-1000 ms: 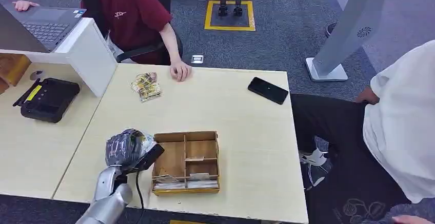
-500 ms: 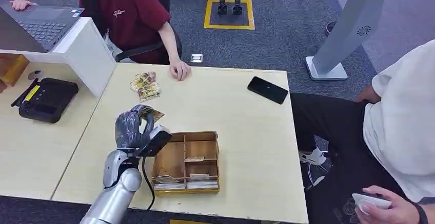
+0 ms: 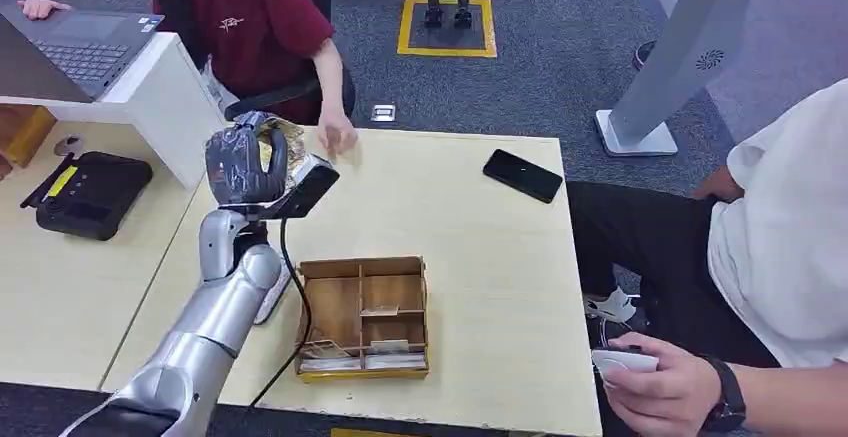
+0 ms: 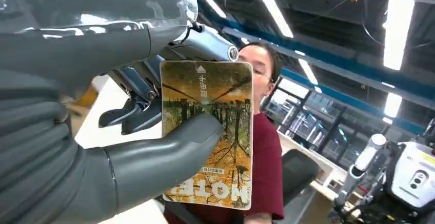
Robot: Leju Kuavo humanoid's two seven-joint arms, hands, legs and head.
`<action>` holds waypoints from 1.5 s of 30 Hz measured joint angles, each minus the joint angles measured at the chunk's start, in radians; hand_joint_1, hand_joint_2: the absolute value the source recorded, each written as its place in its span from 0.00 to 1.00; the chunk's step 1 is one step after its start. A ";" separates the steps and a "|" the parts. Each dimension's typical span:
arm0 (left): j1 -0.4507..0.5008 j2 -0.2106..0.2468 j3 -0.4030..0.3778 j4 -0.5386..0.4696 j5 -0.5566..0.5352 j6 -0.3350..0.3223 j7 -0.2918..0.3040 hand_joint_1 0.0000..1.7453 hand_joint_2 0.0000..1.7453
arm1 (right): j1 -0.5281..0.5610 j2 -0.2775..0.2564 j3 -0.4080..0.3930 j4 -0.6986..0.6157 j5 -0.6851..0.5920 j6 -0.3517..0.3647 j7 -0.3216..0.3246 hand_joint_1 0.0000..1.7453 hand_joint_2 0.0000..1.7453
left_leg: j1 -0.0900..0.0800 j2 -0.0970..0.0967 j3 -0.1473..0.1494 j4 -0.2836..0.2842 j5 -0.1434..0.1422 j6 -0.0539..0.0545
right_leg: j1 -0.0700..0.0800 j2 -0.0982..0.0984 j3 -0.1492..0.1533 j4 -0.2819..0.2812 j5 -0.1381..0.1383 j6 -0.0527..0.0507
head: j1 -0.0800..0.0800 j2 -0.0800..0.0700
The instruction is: Pass the card to the sensor for recognition and then transmit it.
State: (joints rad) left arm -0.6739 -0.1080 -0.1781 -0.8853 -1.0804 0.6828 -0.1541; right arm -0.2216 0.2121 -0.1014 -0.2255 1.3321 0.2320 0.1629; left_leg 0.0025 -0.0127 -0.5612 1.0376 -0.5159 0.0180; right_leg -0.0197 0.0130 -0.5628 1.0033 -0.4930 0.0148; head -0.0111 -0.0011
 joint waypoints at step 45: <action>-0.170 -0.068 0.184 0.241 0.122 -0.074 -0.046 0.00 1.00 | -0.017 0.011 0.061 0.001 0.007 0.012 0.005 0.00 0.00 | 0.000 0.000 0.000 0.000 0.000 0.000 | 0.000 0.000 0.000 0.000 0.000 0.000 | 0.000 0.000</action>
State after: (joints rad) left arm -0.8438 -0.1763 0.0061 -0.6443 -0.9585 0.6091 -0.2002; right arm -0.2381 0.2232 -0.0408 -0.2247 1.3390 0.2438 0.1675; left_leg 0.0024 -0.0129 -0.5616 1.0379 -0.5159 0.0181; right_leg -0.0197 0.0131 -0.5631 1.0034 -0.4930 0.0148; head -0.0107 -0.0011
